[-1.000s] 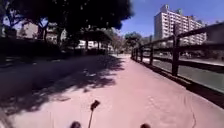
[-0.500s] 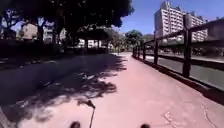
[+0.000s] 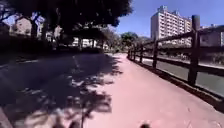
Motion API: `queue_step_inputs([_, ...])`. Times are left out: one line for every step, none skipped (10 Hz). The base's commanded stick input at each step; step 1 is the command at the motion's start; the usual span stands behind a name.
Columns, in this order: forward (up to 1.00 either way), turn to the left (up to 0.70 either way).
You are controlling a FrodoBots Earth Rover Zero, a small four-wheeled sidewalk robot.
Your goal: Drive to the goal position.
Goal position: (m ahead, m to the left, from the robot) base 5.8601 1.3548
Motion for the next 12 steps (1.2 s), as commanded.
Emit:
queue_step_inputs([0.85, 0.00])
queue_step_inputs([0.85, 0.00])
queue_step_inputs([0.85, 0.00])
queue_step_inputs([0.85, 0.00])
queue_step_inputs([0.85, 0.00])
queue_step_inputs([0.85, 0.00])
queue_step_inputs([0.85, 0.00])
queue_step_inputs([0.85, -0.02])
queue_step_inputs([0.85, -0.34])
queue_step_inputs([0.85, -0.34])
queue_step_inputs([0.85, -0.34])
queue_step_inputs([0.85, -0.02])
